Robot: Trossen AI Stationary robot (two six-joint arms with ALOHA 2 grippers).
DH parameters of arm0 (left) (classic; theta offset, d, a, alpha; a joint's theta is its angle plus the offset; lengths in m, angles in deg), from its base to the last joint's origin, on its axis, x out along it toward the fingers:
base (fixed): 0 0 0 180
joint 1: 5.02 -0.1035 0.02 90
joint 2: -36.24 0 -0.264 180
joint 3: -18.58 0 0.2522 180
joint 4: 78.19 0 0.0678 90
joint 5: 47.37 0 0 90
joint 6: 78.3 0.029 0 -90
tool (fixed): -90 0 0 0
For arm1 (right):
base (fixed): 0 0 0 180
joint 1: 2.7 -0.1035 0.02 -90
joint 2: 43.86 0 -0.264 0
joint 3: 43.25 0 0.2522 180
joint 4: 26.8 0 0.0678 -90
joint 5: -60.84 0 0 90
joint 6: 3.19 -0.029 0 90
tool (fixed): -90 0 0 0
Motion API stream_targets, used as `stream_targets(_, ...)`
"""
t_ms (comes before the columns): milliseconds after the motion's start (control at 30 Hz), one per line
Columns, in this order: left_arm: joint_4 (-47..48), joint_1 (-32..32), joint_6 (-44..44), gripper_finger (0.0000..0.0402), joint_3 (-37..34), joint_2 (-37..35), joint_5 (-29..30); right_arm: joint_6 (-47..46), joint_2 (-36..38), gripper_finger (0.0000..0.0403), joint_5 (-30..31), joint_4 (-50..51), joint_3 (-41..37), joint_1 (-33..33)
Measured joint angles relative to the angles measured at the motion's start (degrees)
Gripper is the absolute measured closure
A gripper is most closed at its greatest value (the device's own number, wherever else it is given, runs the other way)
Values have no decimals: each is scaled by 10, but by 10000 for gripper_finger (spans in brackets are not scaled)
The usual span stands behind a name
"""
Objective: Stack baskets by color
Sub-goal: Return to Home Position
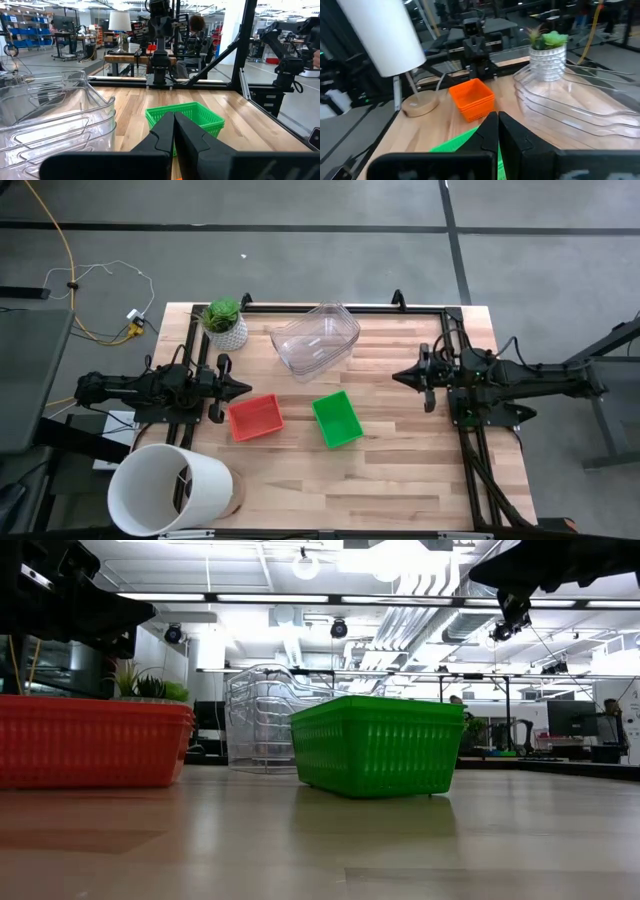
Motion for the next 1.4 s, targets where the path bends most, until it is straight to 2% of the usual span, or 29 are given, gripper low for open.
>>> stream_targets(100,0,0,0,401,0,0,0,-12,0,403,28,-1,0,-4)
stream_targets(200,0,0,0,401,0,0,0,-12,0,403,28,-2,0,-2)
stream_targets(433,0,0,0,401,0,0,0,8,0,403,-40,15,-1,29)
stream_targets(800,0,0,0,401,0,0,0,32,9,403,-68,48,-8,71)
stream_targets(1067,0,0,0,401,0,0,0,-11,107,403,-58,-75,-150,73)
stream_targets(1400,0,0,0,401,0,0,0,-28,252,403,-18,-47,-230,69)
